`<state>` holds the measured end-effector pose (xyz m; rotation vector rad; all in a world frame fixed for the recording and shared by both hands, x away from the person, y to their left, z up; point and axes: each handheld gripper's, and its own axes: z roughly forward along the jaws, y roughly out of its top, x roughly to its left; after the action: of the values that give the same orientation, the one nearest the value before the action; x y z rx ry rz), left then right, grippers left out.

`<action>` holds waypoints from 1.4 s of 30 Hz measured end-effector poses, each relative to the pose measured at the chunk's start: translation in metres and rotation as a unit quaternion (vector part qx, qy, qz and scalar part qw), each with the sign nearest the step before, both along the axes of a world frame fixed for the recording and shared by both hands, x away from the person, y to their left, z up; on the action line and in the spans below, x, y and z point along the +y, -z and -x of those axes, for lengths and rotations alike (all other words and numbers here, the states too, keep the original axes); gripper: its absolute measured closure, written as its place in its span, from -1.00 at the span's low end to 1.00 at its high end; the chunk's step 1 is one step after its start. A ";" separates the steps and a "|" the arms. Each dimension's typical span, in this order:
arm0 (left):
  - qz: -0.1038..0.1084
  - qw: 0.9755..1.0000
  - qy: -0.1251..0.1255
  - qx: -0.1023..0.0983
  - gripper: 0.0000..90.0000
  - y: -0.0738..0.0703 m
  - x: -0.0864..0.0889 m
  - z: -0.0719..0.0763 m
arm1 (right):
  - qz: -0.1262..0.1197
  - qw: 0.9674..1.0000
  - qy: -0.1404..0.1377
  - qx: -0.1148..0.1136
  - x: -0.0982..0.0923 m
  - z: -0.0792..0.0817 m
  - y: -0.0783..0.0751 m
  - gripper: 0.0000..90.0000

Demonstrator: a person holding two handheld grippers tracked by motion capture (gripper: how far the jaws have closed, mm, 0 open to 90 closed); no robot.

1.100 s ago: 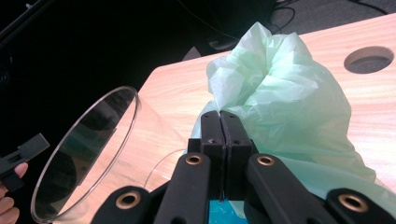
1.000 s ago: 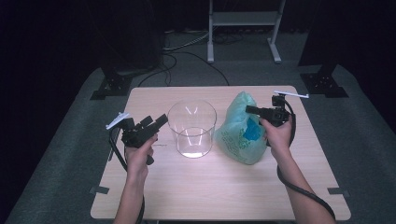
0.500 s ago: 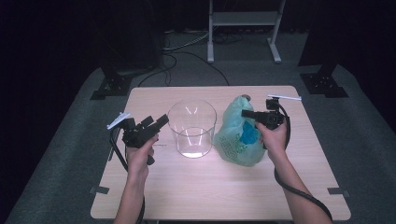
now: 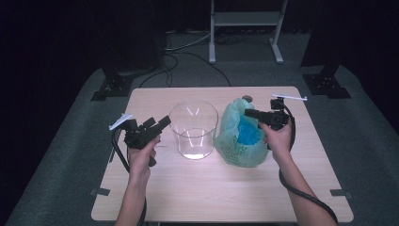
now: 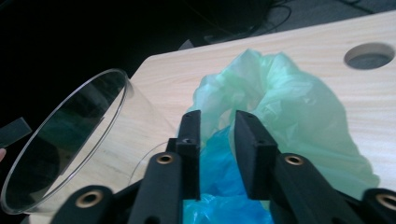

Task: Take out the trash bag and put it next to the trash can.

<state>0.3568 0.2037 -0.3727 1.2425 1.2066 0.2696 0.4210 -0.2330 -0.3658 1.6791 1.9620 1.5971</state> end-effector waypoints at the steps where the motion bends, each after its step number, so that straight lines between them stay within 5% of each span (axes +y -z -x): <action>1: -0.001 1.000 0.000 0.000 -0.79 0.000 0.000 0.000 | 0.000 1.000 0.002 -0.003 -0.001 0.001 -0.001 0.51; 20: 0.000 1.000 -0.001 0.001 -0.79 0.000 -0.001 0.000 | -0.022 0.999 0.017 -0.027 -0.023 0.007 -0.010 0.11; 42: -0.003 1.000 0.002 0.002 -0.79 0.001 -0.003 0.000 | -0.044 0.999 0.026 -0.017 -0.045 0.020 0.016 0.04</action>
<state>0.3569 0.2012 -0.3737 1.2506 1.2076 0.2685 0.4010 -0.2782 -0.3820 1.7083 1.8411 1.7050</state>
